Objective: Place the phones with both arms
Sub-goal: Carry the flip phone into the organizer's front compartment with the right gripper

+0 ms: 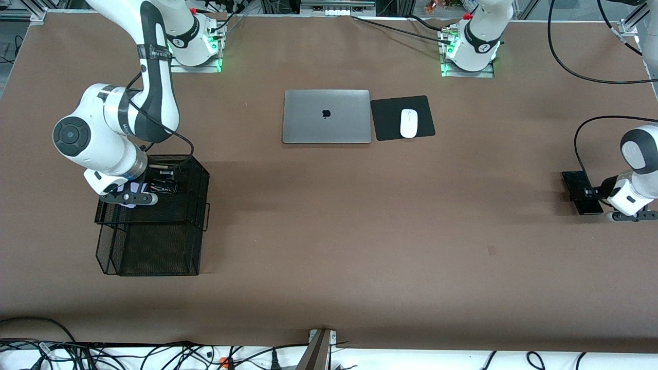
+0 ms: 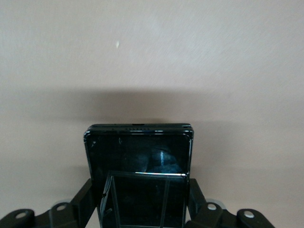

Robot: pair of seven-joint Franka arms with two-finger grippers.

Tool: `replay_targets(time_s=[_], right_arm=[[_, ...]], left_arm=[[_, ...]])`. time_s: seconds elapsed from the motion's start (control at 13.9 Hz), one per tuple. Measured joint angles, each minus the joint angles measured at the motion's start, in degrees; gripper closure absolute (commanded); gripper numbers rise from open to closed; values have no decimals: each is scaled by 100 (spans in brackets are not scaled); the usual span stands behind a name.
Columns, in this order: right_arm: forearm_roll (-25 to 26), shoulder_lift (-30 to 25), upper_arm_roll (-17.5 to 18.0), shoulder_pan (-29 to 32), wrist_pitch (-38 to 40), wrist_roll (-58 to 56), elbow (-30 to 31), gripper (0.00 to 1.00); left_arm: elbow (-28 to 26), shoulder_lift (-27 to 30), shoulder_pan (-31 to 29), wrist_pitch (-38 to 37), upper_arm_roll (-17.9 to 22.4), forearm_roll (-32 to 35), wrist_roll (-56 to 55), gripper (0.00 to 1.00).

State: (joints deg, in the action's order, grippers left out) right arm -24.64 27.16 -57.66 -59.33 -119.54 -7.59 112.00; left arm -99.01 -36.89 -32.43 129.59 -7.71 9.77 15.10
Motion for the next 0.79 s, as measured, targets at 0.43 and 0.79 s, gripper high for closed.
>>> replay_targets(time_s=[0.43, 0.79], right_arm=[[-1, 6, 1, -2, -65, -4, -12, 0], [-1, -18, -38, -2, 78, -12, -427, 0]], left_arm=[[146, -78, 327, -97, -9, -3, -580, 100], [264, -243, 1545, -96, -61, -7, -2063, 100]])
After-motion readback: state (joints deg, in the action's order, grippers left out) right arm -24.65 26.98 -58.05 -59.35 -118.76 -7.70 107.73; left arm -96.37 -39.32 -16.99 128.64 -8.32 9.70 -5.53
